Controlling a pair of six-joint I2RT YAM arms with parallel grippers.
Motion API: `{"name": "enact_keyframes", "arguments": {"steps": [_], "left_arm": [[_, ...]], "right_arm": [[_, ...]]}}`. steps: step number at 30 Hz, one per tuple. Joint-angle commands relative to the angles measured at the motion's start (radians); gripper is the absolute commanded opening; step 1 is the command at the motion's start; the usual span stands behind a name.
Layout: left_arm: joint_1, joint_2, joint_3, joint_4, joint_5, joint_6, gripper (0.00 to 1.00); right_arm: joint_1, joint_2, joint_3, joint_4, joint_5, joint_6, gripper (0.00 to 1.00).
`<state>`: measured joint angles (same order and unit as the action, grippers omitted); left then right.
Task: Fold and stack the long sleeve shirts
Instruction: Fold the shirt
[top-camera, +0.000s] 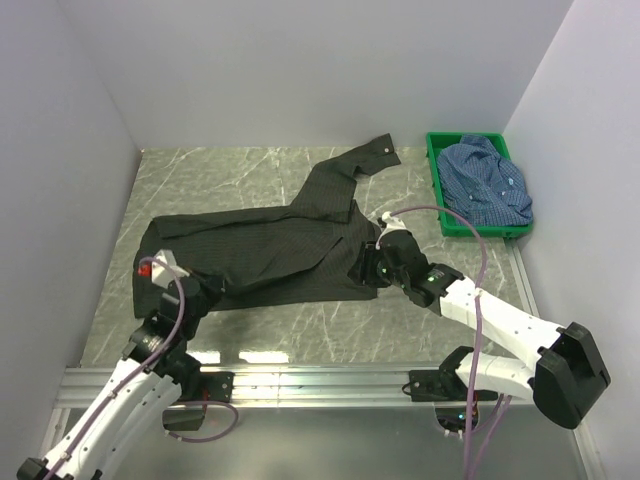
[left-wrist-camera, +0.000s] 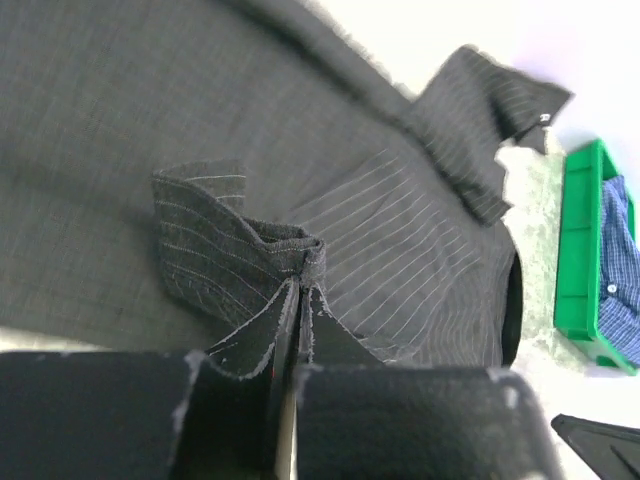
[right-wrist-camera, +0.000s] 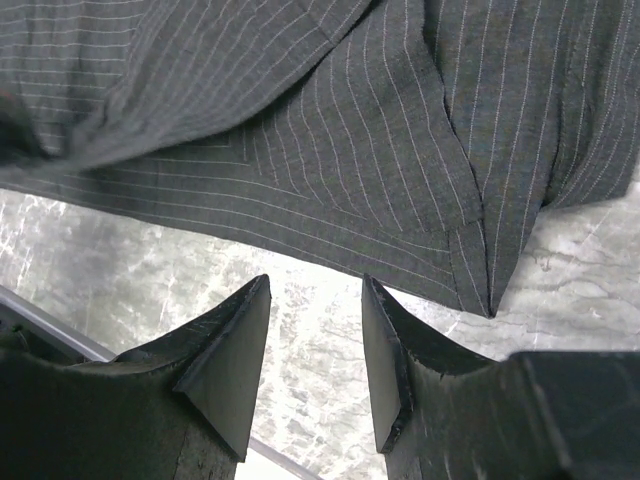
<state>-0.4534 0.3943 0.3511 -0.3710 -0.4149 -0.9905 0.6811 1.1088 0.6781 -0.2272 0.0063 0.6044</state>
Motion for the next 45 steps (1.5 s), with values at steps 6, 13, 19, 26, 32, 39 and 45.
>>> {"name": "enact_keyframes", "arguments": {"steps": [6,13,19,26,32,39,45], "left_arm": [[-0.002,-0.066,0.014,-0.487,0.019,-0.563,0.44],[-0.008,0.154,0.113,-0.580,0.103,-0.643,0.67],[-0.008,0.261,0.183,-0.617,0.097,-0.622,0.78],[-0.008,0.262,0.080,-0.508,0.080,-0.649,0.78],[-0.005,0.374,0.066,-0.477,0.039,-0.651,0.75],[0.050,0.547,0.066,-0.387,0.083,-0.610,0.71],[0.090,0.644,0.074,-0.352,0.130,-0.560,0.53]], "right_arm": [[0.008,0.008,-0.006,0.029,0.006,-0.015,0.49],[0.008,0.005,0.005,0.017,0.003,-0.023,0.49],[0.008,-0.009,0.005,0.008,0.006,-0.031,0.49],[0.008,-0.015,-0.009,0.023,-0.003,-0.031,0.49],[0.009,-0.023,-0.025,0.043,-0.003,-0.032,0.49],[0.008,-0.017,-0.020,0.051,-0.003,-0.032,0.49],[0.006,-0.004,-0.012,0.046,0.018,-0.038,0.48]]}}
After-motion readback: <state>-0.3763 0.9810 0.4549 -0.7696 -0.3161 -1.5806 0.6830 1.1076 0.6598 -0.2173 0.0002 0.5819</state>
